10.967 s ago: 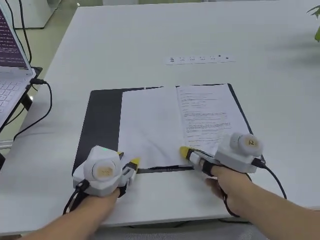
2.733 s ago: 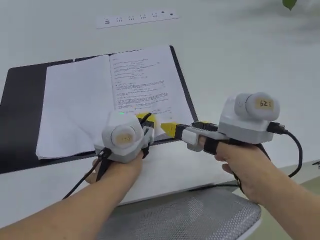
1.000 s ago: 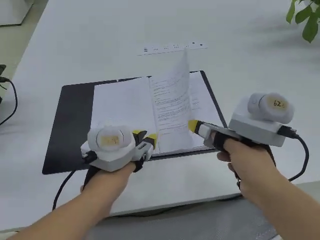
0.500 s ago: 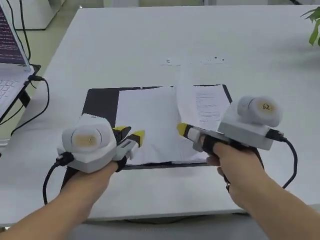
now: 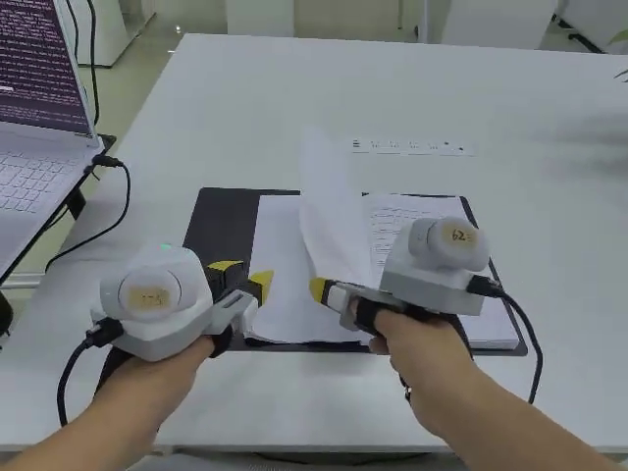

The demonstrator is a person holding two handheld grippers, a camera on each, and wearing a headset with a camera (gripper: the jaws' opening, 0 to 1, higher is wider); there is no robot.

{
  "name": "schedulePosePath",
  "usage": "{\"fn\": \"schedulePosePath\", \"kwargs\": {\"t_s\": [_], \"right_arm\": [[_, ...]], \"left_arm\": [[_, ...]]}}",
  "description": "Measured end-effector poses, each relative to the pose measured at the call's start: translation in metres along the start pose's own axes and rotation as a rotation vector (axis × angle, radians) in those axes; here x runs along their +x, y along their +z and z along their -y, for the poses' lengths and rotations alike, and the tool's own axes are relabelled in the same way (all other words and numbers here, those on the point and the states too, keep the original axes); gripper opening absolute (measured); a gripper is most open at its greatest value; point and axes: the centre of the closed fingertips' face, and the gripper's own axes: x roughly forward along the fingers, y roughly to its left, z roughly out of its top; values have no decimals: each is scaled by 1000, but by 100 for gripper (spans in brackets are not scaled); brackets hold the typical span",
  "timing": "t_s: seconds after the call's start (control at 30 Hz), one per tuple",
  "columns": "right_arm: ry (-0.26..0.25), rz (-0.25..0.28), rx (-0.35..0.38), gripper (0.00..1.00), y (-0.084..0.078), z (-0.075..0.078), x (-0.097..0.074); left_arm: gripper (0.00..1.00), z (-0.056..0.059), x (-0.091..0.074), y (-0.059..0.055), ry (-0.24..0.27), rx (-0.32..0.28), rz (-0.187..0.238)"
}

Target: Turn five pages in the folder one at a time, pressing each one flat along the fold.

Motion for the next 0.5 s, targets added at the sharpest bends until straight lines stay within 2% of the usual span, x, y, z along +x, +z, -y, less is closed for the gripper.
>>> {"fn": "schedulePosePath", "kwargs": {"t_s": [0.17, 0.27, 0.5], "right_arm": [[13, -44, -42, 0, -8, -17, 23], [2, -79, -77, 0, -16, -21, 35], [-48, -144, -78, 0, -38, -11, 55]], "left_arm": [[21, -13, -6, -1, 17, -2, -1], [20, -18, -9, -3, 24, -5, -1], [20, -24, -15, -9, 36, -10, -10]]}}
